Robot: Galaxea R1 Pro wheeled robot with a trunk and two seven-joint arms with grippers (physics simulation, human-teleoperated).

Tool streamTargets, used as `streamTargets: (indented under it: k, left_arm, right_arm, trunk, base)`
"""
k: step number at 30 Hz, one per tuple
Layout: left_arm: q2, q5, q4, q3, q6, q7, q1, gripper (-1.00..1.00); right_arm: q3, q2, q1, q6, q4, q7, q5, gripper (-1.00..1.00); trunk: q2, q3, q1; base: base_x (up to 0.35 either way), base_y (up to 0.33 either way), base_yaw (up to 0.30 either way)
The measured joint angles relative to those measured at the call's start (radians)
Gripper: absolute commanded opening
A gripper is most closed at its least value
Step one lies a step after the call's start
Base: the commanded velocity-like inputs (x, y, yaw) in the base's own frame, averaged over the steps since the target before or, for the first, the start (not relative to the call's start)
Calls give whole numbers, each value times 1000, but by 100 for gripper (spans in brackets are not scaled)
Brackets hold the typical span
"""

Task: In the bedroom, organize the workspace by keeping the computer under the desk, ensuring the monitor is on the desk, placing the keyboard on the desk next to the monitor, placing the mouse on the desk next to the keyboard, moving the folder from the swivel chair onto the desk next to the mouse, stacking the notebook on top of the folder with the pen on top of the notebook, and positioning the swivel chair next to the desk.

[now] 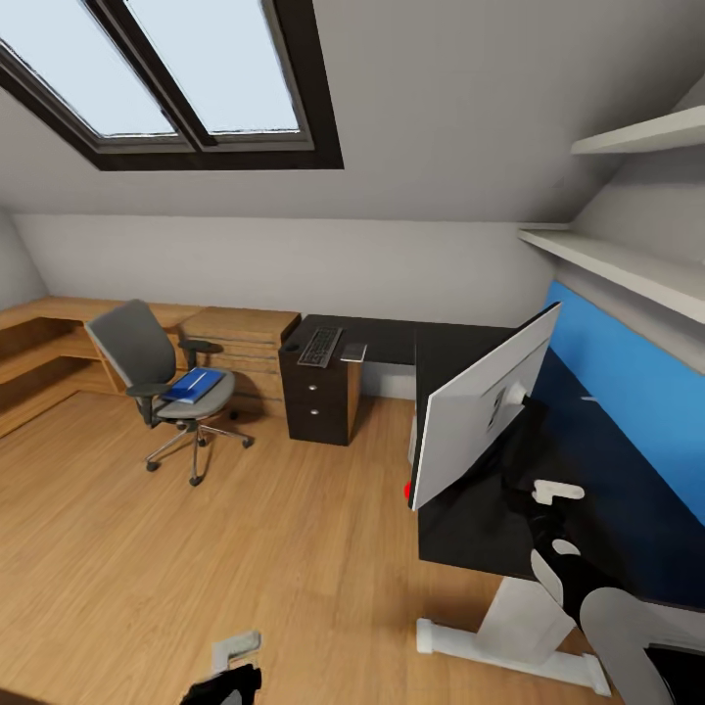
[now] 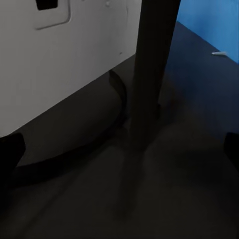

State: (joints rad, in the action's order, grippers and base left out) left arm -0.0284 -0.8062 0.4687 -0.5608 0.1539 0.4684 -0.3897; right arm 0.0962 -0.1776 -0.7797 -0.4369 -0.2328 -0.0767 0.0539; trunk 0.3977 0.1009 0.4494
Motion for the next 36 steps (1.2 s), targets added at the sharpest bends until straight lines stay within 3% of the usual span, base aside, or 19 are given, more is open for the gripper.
streamTargets:
  k: [4, 6, 10, 12, 18, 28, 33, 36]
  left_arm:
    - [-3, 0, 46, 102, 110, 2, -104, 100]
    - [-4, -2, 43, 105, 111, 1, -109, 100]
    - [-3, 4, 40, 103, 74, 0, -110, 100]
    - [-2, 6, 40, 102, 24, -2, -111, 100]
    - [2, 8, 41, 88, -41, -3, -112, 100]
    - [8, 8, 45, 62, -46, -3, -112, 100]
    - [14, 7, 44, 44, -43, -3, -112, 100]
    - [21, 2, 43, 28, -45, -1, -112, 100]
  right_arm:
    - [0, 1, 0, -4, 16, -1, 2, 100]
    - [0, 2, 0, -4, 18, -2, 2, 100]
    - [0, 2, 0, -4, 23, -3, 1, 100]
    - [2, 2, 0, -3, 34, -13, 2, 100]
    - [-1, 4, -2, 12, 62, -122, 0, 100]
    - [-2, 0, -28, 113, 63, -157, 2, 100]
    - [0, 2, -32, 101, 68, -158, 6, 100]
    - [-1, 4, -32, 33, 72, -158, 2, 100]
  trunk:
    - [0, 0, 0]
    - [0, 0, 0]
    - [0, 0, 0]
    - [0, 0, 0]
    - [0, 0, 0]
    - [0, 0, 0]
    - [0, 0, 0]
    - [0, 0, 0]
  base:
    - [0, 0, 0]
    - [0, 0, 0]
    - [0, 0, 0]
    - [0, 0, 0]
    - [0, 0, 0]
    - [0, 0, 0]
    - [35, 0, 0]
    - [211, 0, 0]
